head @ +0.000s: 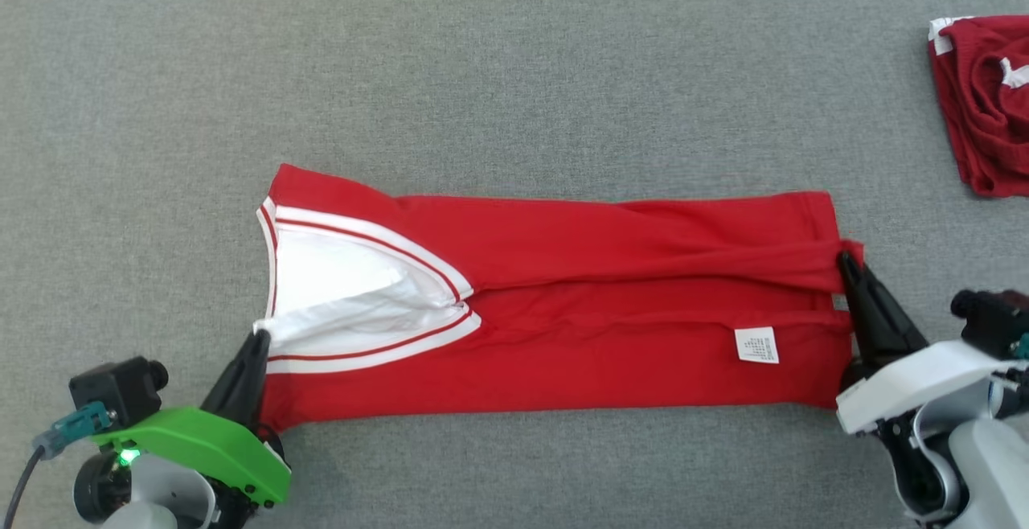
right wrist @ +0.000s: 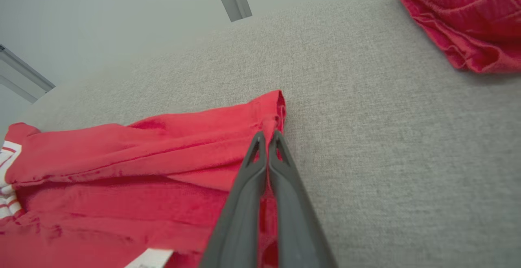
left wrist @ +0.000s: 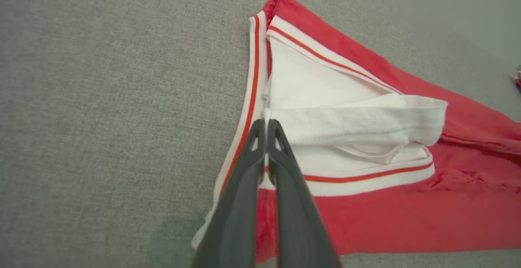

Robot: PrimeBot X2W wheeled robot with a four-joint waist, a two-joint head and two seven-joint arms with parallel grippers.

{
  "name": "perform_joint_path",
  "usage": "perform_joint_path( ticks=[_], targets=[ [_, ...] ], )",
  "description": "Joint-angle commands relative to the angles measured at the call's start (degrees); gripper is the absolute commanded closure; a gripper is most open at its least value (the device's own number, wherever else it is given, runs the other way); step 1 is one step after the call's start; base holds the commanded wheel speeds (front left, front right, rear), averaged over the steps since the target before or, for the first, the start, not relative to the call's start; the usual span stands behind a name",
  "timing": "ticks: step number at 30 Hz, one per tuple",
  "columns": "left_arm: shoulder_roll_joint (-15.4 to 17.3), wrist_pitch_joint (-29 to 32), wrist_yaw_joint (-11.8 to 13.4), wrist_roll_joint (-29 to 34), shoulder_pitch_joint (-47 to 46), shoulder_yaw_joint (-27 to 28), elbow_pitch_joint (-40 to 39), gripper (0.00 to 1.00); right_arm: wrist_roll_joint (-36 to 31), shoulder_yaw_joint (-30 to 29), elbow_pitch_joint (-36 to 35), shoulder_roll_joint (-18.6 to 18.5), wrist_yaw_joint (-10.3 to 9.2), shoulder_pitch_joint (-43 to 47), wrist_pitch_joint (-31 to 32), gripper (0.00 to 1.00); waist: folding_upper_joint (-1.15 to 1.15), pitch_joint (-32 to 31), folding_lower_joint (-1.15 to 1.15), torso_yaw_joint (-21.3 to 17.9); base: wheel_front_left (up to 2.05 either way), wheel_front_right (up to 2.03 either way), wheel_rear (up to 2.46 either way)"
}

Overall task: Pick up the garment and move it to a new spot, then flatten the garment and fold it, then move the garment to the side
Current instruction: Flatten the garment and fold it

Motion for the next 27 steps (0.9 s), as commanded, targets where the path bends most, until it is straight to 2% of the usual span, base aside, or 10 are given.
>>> perform_joint_path(
  ticks=[1,2,3,4,5,8,10,15,18,27],
  targets=[
    [-0.05,0.53,0.4,-0.67,1.4,0.01,0.49,1.0,-0.29,-0.1,0.26,0.37,-0.08,1.44,-0.53,0.67,0.0,-0.56,0.0,-0.28,0.0,0.0,0.0],
    [0.06,0.63,0.42,-0.74,1.79,-0.1,0.58,1.0,-0.56,-0.08,0.18,0.45,-0.08,2.05,-0.67,0.48,0.0,-0.7,0.0,-0.42,0.0,0.0,0.0],
    [0.04,0.34,0.5,-0.92,2.05,0.04,0.57,1.0,-0.38,-0.31,-0.02,0.81,-0.08,2.76,-0.76,0.17,0.0,-0.89,0.0,-0.52,0.0,0.0,0.0],
    [0.05,-0.04,0.36,-1.06,2.19,0.28,0.78,0.47,-0.54,-0.6,-0.26,0.96,-0.08,3.3,-0.97,0.0,0.0,-1.08,0.0,-0.61,0.0,0.0,0.0],
    [0.14,0.15,0.16,-1.3,2.6,0.29,1.14,0.0,-1.39,-0.96,-0.72,0.98,-0.08,3.95,-1.34,0.0,0.0,-1.35,0.0,-0.74,0.0,0.0,0.0],
    [0.34,-1.56,1.04,-0.33,3.38,0.75,1.49,0.0,-4.24,-1.65,-2.37,1.05,-0.06,6.0,-1.97,0.0,0.0,-2.05,0.0,-1.01,0.0,0.0,0.0],
    [0.62,-4.45,3.39,2.22,3.36,1.4,1.07,0.0,-7.18,-3.3,-4.22,2.0,-0.06,7.47,-2.45,0.0,0.0,-2.57,0.0,-1.16,0.0,0.0,0.0],
    [-0.91,-9.67,8.46,9.11,2.79,2.4,-3.23,0.0,-14.49,-8.57,-12.08,6.66,-0.04,10.01,-1.38,0.0,0.0,-4.01,0.0,-1.81,0.0,0.0,0.0],
    [-1.84,-10.77,10.33,13.89,1.4,3.01,-5.29,0.0,-18.82,-10.75,-17.5,9.65,-0.03,10.73,0.82,0.0,0.0,-5.07,0.0,-2.29,0.0,0.0,0.0],
    [-5.04,-11.14,12.52,25.71,1.68,2.69,-8.05,0.0,-23.26,-11.09,-26.57,13.41,-0.04,12.74,6.24,0.0,0.0,-7.37,0.0,-3.37,0.0,0.0,0.0]
  ],
)
